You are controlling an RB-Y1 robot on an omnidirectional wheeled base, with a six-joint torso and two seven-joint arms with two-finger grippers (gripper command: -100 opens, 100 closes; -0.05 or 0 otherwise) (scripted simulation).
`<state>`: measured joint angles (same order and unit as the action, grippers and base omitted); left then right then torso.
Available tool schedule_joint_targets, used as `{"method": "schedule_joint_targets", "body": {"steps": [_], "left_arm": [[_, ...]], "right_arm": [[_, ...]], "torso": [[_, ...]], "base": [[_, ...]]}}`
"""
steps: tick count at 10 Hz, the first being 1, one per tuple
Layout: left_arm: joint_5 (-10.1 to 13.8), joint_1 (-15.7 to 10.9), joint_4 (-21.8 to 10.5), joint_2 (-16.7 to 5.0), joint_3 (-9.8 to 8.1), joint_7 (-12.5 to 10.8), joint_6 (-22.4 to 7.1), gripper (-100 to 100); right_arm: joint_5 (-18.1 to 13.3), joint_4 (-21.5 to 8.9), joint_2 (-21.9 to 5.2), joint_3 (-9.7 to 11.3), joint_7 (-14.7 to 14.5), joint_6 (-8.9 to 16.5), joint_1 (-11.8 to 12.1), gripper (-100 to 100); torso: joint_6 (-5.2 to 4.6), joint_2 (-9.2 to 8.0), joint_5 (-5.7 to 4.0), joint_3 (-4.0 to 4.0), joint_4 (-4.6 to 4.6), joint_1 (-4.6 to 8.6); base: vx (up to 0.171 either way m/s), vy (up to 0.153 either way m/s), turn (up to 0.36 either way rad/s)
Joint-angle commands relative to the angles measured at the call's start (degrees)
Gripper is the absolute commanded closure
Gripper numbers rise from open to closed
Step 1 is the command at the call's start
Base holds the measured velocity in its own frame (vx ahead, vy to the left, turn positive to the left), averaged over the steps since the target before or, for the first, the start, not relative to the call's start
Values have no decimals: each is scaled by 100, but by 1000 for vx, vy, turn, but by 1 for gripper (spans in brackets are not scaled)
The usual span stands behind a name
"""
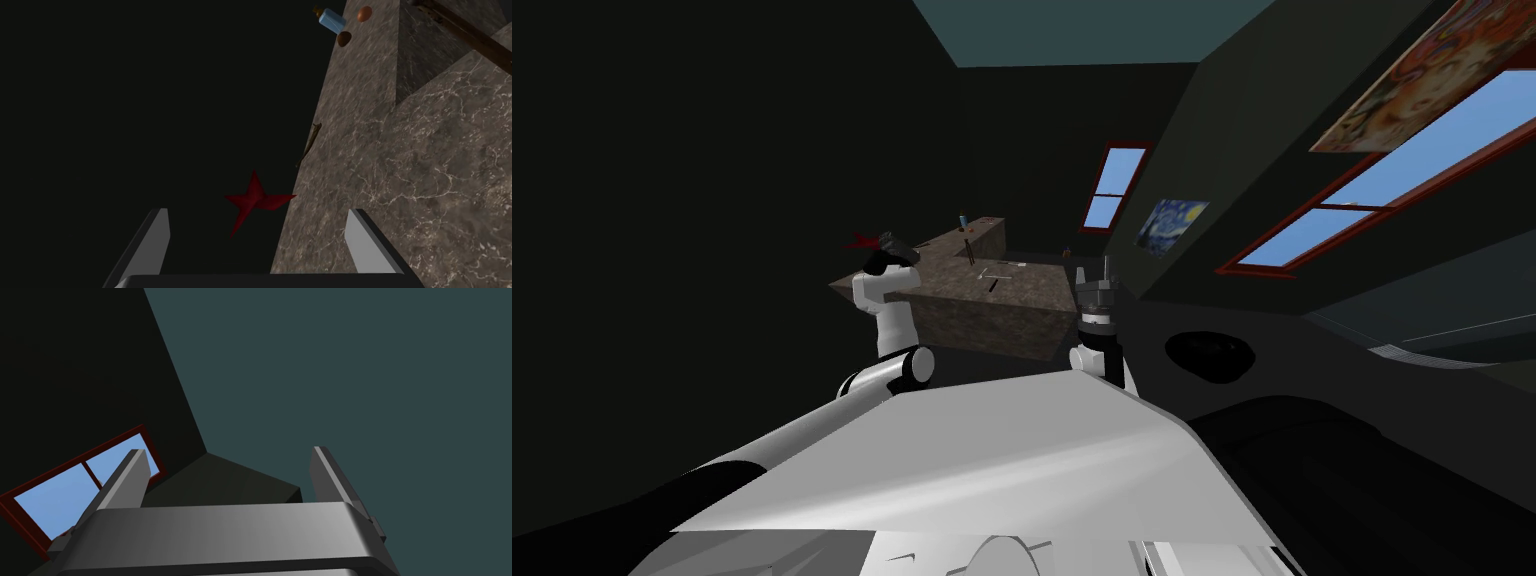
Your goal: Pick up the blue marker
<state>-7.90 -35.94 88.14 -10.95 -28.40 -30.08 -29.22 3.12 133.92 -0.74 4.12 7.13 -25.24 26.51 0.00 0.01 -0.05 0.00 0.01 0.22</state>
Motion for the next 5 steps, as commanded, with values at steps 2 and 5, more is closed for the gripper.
{"method": "schedule_joint_targets", "body": {"steps": [2,5], "left_arm": [[-97,-342,-408,-9,-140,-288,-437,-100],[-182,-602,-770,-35,-257,-535,-752,-100]], "right_arm": [[0,0,0,0,0,0,0,0],[0,0,0,0,0,0,0,0]], "torso": [[0,1,0,-1,0,2],[0,7,0,-4,2,0]], "base": [[-7,-52,-12],[5,-43,-12]]}}
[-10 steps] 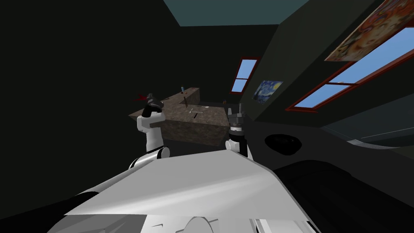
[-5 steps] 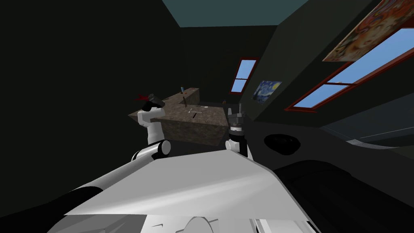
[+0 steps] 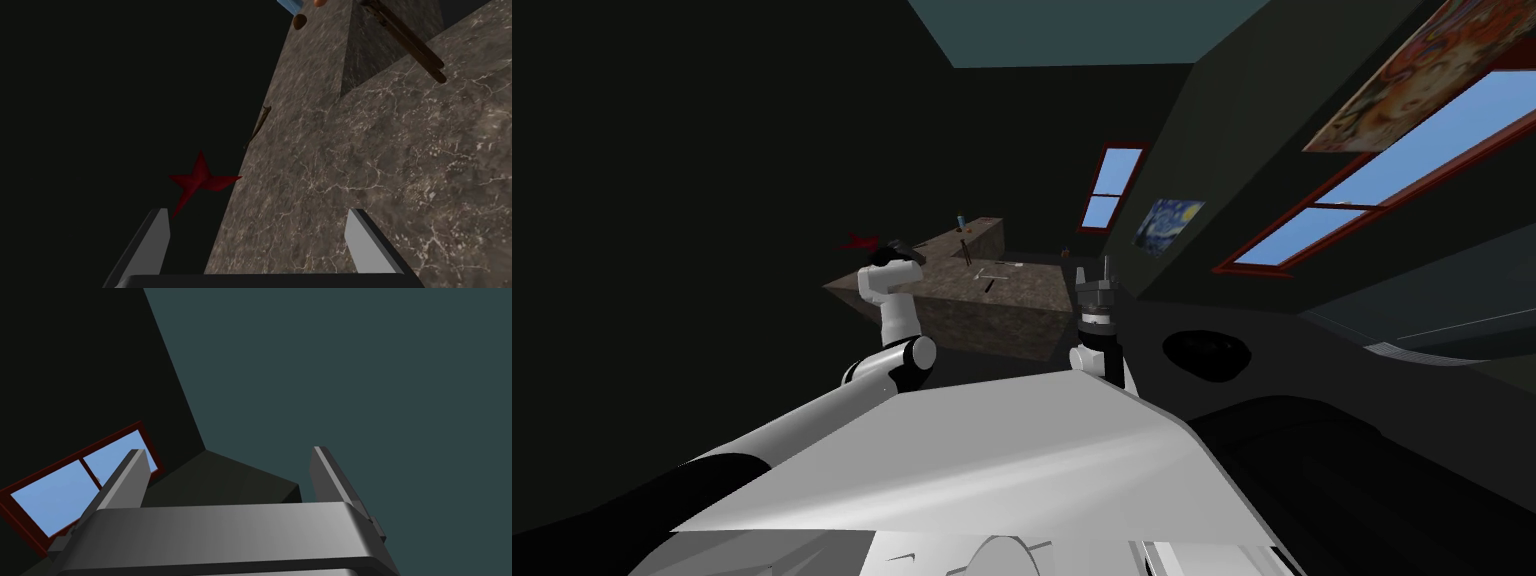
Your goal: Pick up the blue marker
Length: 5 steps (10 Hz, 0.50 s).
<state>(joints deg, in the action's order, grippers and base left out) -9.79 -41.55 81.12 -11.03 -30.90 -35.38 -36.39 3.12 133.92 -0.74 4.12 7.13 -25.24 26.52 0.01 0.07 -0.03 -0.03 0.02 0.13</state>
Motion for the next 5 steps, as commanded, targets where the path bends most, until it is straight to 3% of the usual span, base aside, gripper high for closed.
{"method": "schedule_joint_targets", "body": {"steps": [1,3,4,5], "left_arm": [[-83,-277,-286,-51,-116,-250,-286,-100],[-83,-277,-438,-51,-116,-250,-343,-100],[-179,-488,-604,-71,-217,-492,-643,-100],[-179,-488,-806,-71,-217,-492,-643,-100]], "right_arm": [[0,0,0,0,0,0,0,0],[0,0,0,0,0,0,0,0],[0,0,0,0,0,0,0,0],[0,0,0,0,0,0,0,0]], "torso": [[0,0,0,0,0,0],[0,5,0,-3,2,4],[0,3,1,-2,1,-3],[-1,7,0,-4,1,0]], "base": [[16,-41,-43],[15,-30,-5],[26,-29,-40],[26,-38,-31]]}}
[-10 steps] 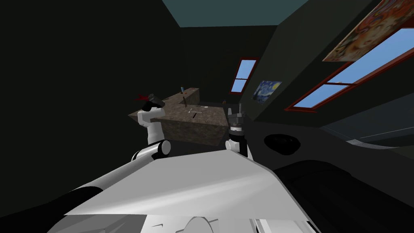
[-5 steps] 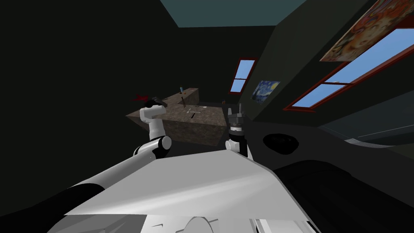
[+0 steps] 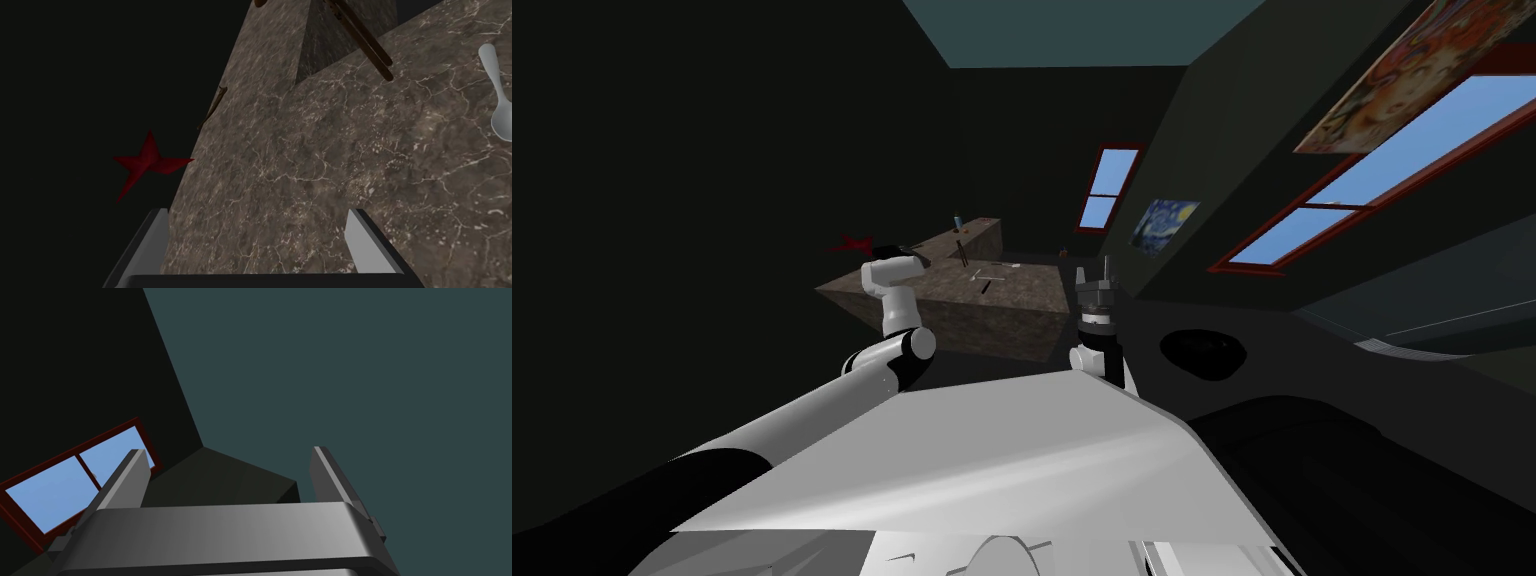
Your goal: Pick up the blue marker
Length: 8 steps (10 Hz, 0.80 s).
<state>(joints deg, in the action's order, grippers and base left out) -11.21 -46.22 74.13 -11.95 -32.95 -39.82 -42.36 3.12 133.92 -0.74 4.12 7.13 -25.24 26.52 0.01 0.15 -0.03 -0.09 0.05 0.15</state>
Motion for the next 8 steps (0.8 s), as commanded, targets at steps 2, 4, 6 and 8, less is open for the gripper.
{"method": "schedule_joint_targets", "body": {"steps": [2,4,6,8], "left_arm": [[-137,-210,-411,6,-104,-285,-339,-100],[-240,-376,-666,-8,-189,-517,-621,-100],[-240,-376,-875,-8,-189,-517,-621,-100],[-346,-523,-1189,-20,-267,-744,-894,-100]], "right_arm": [[0,0,0,0,0,0,0,0],[0,0,0,0,0,0,0,0],[0,0,0,0,0,0,0,0],[0,0,0,0,0,0,0,0]], "torso": [[-2,5,-2,-2,0,10],[1,0,0,0,0,-3],[0,7,-1,-4,1,1],[-1,3,0,-1,0,-2]], "base": [[41,-57,-43],[31,-29,-26],[34,-25,-17],[42,-34,-54]]}}
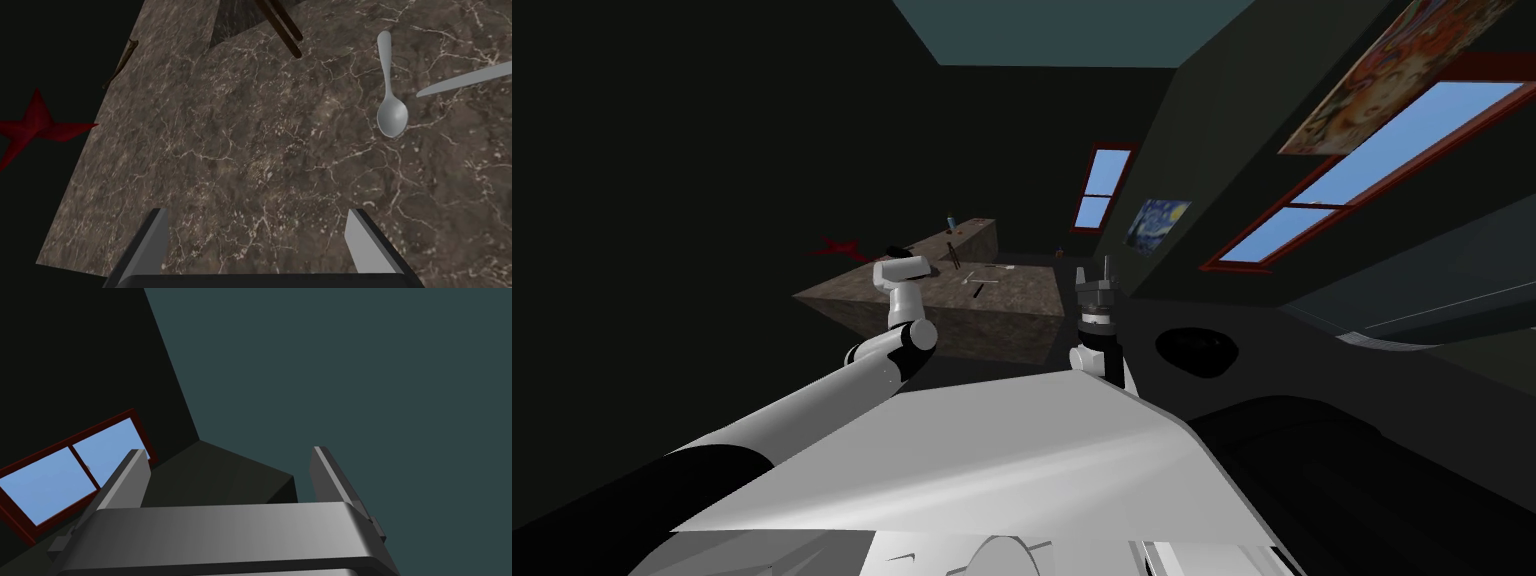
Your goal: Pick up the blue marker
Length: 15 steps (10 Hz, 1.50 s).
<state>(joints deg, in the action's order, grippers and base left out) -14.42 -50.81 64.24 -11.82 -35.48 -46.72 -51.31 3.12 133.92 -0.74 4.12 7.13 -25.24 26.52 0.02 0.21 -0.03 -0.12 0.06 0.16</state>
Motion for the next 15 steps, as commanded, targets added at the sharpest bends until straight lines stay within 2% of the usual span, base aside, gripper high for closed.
{"method": "schedule_joint_targets", "body": {"steps": [1,2,4,5,6,7,8,9,10,11,12,13,14,15], "left_arm": [[-24,-64,-264,-34,-14,-54,1,-100],[-131,-192,-393,-47,-85,-274,-261,-100],[-131,-192,-634,-47,-85,-274,-261,-100],[-237,-304,-908,-62,-150,-485,-511,-100],[-237,-304,-996,-62,-150,-485,-511,-100],[-343,-400,-1161,-79,-209,-688,-748,-100],[-343,-400,-1264,-79,-209,-688,-750,-100],[-446,-485,-1482,-99,-262,-882,-975,-100],[-446,-485,-1677,-99,-262,-882,-975,-100],[-546,-559,-1938,-125,-311,-1064,-1187,-100],[-546,-559,-2002,-125,-311,-1064,-1187,-100],[-641,-624,-2215,-157,-357,-1236,-1386,-100],[-641,-624,-2300,-157,-357,-1236,-1386,-100],[-730,-682,-2479,-197,-399,-1395,-1570,-100]], "right_arm": [[0,0,0,0,0,0,0,0],[0,0,0,0,0,0,0,0],[0,0,0,0,0,0,0,0],[0,0,0,0,0,0,0,0],[0,0,0,0,0,0,0,0],[0,0,0,0,0,0,0,0],[0,0,0,0,0,0,0,0],[0,0,0,0,0,0,0,0],[0,0,0,0,0,0,0,0],[0,0,0,0,0,0,0,0],[0,0,0,0,0,0,0,0],[0,0,0,0,0,0,0,0],[0,0,0,0,0,0,0,0],[0,0,0,0,0,0,0,0]], "torso": [[0,0,0,0,0,0],[1,-5,1,3,-1,-6],[0,4,-1,-2,0,0],[2,-1,1,0,0,-8],[-1,4,1,-2,1,-3],[0,6,0,-3,1,-1],[-1,10,-2,-5,1,6],[1,9,-1,-5,2,3],[-1,11,-1,-6,2,4],[1,10,-1,-6,2,0],[-1,14,-1,-8,3,3],[2,10,0,-6,3,-3],[1,10,0,-6,2,-3],[2,7,0,-4,2,-4]], "base": [[27,-20,4],[41,-43,-79],[48,-24,-15],[59,-29,-86],[61,-33,-40],[74,-51,-75],[67,-41,-37],[72,-41,-89],[70,-32,-36],[86,-37,-70],[69,-24,-37],[73,-26,-71],[64,-23,-42],[77,-26,-78]]}}
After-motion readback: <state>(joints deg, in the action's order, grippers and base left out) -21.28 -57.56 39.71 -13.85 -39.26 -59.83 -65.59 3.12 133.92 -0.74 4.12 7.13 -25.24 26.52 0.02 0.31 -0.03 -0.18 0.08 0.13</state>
